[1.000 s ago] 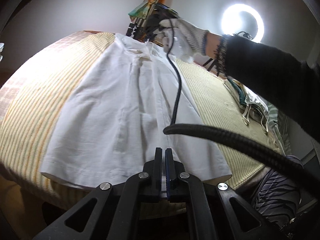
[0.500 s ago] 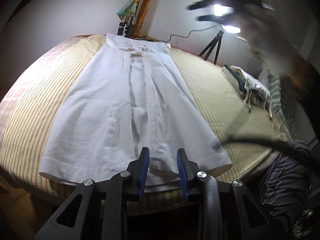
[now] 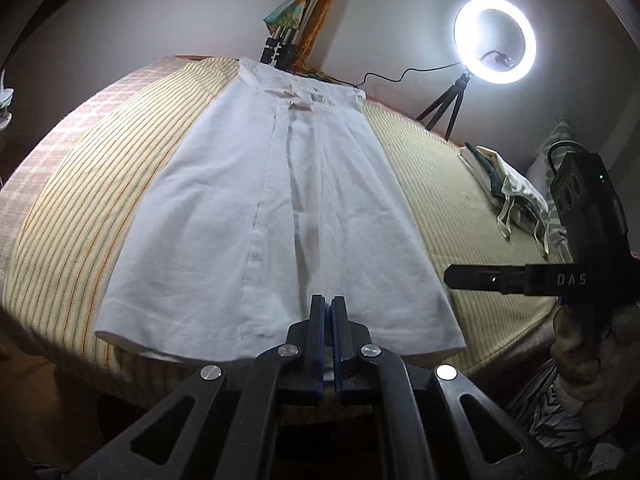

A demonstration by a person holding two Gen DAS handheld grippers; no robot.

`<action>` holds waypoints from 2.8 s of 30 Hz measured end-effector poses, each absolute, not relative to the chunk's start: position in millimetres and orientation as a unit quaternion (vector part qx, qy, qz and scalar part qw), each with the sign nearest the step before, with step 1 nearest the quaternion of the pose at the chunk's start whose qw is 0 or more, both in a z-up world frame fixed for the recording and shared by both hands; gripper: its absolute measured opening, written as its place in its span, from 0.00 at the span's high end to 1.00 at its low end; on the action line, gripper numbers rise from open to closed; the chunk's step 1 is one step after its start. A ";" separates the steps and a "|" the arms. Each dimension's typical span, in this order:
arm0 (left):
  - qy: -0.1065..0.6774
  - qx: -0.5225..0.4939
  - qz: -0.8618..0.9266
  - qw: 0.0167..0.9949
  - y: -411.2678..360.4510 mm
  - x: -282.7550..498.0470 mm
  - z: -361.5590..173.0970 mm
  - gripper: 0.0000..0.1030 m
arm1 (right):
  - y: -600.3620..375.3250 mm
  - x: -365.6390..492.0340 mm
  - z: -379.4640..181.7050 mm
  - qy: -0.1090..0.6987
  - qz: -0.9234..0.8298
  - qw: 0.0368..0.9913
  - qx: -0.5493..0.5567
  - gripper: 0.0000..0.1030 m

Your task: Fold small clothes

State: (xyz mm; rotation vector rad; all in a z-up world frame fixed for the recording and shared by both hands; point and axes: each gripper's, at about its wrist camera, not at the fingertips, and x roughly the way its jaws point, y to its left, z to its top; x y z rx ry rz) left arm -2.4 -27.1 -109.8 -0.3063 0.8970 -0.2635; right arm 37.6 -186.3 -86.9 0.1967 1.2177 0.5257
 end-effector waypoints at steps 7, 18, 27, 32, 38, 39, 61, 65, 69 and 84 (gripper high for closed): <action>0.418 -0.114 -0.116 0.894 -15.7 -16.8 -88.2 0.72 | -175.8 18.9 -83.5 0.560 0.264 0.782 0.070 0.58; 0.481 -0.093 -0.073 0.869 69.1 1.1 -84.8 0.68 | -206.0 9.5 -101.0 0.581 0.287 0.740 0.179 0.58; 0.543 -0.170 -0.119 0.814 83.5 19.7 -117.9 0.70 | -208.4 10.5 -110.4 0.581 0.321 0.713 0.226 0.58; 0.542 -0.152 -0.123 0.817 76.7 19.3 -117.6 0.92 | -199.9 12.0 -115.8 0.583 0.332 0.705 0.227 0.74; 0.531 -0.159 -0.132 0.822 74.3 22.0 -111.3 1.00 | -200.6 14.5 -126.8 0.589 0.341 0.683 0.264 0.94; 0.529 -0.166 -0.134 0.822 74.8 22.8 -109.2 1.00 | -204.6 15.3 -127.0 0.587 0.343 0.681 0.273 0.95; 0.472 -0.211 -0.153 0.842 85.2 102.1 -49.6 1.00 | -215.0 85.9 -61.8 0.502 0.335 0.731 0.318 0.95; 0.468 -0.198 -0.148 0.849 82.7 133.1 -46.3 1.00 | -220.1 114.5 -54.3 0.493 0.320 0.744 0.317 0.95; 0.472 -0.177 -0.147 0.851 74.6 165.4 -50.0 1.00 | -225.3 139.5 -61.1 0.497 0.306 0.746 0.320 0.95; 0.500 -0.137 -0.126 0.846 72.2 228.6 -88.1 0.85 | -231.8 194.4 -88.5 0.520 0.274 0.742 0.321 0.94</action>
